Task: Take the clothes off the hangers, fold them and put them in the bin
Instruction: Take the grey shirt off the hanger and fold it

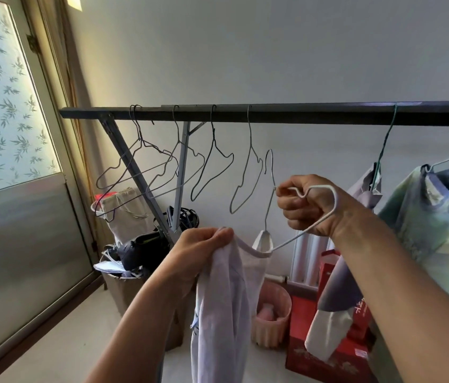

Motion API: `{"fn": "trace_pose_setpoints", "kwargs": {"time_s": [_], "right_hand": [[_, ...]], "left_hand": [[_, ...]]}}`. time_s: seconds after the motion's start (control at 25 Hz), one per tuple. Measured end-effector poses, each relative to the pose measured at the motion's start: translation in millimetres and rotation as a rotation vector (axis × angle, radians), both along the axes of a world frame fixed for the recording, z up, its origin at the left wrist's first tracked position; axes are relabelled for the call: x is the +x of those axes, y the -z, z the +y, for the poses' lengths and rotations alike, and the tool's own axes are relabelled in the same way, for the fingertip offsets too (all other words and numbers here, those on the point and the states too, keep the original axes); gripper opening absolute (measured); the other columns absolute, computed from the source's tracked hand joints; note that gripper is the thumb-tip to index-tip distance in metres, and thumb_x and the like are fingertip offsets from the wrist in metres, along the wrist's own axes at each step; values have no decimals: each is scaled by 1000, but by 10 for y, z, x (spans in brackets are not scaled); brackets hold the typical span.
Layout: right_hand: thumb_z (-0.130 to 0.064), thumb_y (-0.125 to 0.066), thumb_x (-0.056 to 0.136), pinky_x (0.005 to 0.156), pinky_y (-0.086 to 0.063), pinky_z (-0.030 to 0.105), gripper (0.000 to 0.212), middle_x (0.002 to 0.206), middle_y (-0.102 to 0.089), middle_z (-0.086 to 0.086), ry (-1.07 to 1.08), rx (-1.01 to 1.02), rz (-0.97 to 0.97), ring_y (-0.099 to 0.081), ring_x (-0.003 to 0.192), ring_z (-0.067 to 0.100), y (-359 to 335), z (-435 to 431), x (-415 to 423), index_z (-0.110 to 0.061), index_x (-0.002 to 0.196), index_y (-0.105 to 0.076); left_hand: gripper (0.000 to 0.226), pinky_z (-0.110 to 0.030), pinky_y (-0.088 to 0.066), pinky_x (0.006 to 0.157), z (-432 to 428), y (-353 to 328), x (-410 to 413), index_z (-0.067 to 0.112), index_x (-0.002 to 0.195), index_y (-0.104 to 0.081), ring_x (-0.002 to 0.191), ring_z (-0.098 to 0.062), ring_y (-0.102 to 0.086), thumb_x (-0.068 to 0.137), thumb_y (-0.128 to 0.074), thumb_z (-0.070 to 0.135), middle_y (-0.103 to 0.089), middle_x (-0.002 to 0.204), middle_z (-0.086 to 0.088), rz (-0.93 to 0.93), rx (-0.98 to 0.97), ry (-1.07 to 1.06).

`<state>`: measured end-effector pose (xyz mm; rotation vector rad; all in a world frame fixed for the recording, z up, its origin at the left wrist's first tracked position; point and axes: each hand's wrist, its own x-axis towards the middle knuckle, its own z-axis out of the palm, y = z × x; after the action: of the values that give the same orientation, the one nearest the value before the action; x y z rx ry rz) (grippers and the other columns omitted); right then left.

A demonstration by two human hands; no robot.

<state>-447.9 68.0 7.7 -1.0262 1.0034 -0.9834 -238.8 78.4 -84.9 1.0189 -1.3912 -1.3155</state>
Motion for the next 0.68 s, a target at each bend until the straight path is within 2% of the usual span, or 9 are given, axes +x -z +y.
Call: {"fn": "trace_pose_setpoints", "kwargs": {"time_s": [0.12, 0.2, 0.24, 0.32, 0.4, 0.48, 0.56, 0.64, 0.68], "right_hand": [[-13, -33, 97, 27, -19, 11, 32, 33, -28, -3, -79, -69, 69, -19, 21, 6, -199, 129, -15, -14, 65, -37], [-8, -34, 97, 29, -19, 13, 37, 33, -29, -1, -139, -139, 288, -20, 23, 7, -265, 184, -53, -4, 67, -55], [-5, -34, 98, 30, -19, 13, 36, 34, -29, 0, -153, -177, 408, -21, 25, 7, -282, 189, -80, 1, 78, -63], [0, -33, 99, 32, -21, 16, 32, 37, -31, 2, -174, -227, 607, -23, 29, 8, -308, 193, -131, 5, 100, -65], [-3, -35, 100, 33, -21, 18, 32, 40, -33, 2, -266, -249, 739, -24, 31, 9, -314, 196, -151, 4, 103, -66], [-6, -35, 102, 33, -22, 19, 34, 40, -33, 3, -303, -274, 726, -24, 31, 9, -303, 179, -159, 5, 103, -66], [-9, -32, 104, 32, -25, 19, 35, 38, -33, 3, -277, -299, 683, -23, 30, 9, -301, 159, -149, 6, 106, -64], [-10, -30, 105, 32, -26, 18, 36, 37, -33, 3, -278, -319, 665, -23, 30, 9, -290, 157, -118, 5, 106, -63], [-10, -30, 105, 31, -26, 17, 36, 37, -34, 2, -287, -327, 653, -23, 29, 8, -287, 157, -96, 4, 106, -63]], "left_hand": [[42, -43, -41, 77, -82, 88, 30, 2, 83, -68, 74, -26, -46, 66, -77, 39, -52, 79, -17, 154, 95, -127], [34, -44, -43, 78, -111, 115, 49, 3, 74, -71, 73, -26, -50, 67, -76, 36, -57, 75, -16, 198, 116, -202], [31, -45, -44, 79, -127, 134, 66, 2, 74, -72, 75, -27, -51, 70, -75, 33, -59, 76, -17, 219, 125, -234], [26, -45, -44, 80, -173, 190, 102, 0, 75, -73, 77, -29, -53, 80, -73, 25, -61, 78, -19, 249, 125, -295], [23, -43, -44, 78, -215, 237, 117, 3, 72, -74, 73, -27, -54, 87, -70, 20, -62, 75, -18, 258, 121, -342], [23, -39, -43, 74, -238, 263, 106, 6, 68, -73, 70, -23, -53, 88, -69, 17, -61, 70, -15, 207, 78, -376], [19, -30, -44, 65, -222, 233, 57, 10, 68, -71, 65, -20, -54, 86, -71, 17, -62, 68, -10, 70, 9, -399], [15, -22, -48, 61, -189, 198, 1, 16, 84, -70, 66, -11, -63, 78, -80, 24, -70, 78, -4, -64, -25, -363], [31, -19, -50, 64, -188, 204, -25, 21, 96, -68, 74, -5, -65, 72, -85, 31, -71, 88, 0, -149, -25, -326]]}}
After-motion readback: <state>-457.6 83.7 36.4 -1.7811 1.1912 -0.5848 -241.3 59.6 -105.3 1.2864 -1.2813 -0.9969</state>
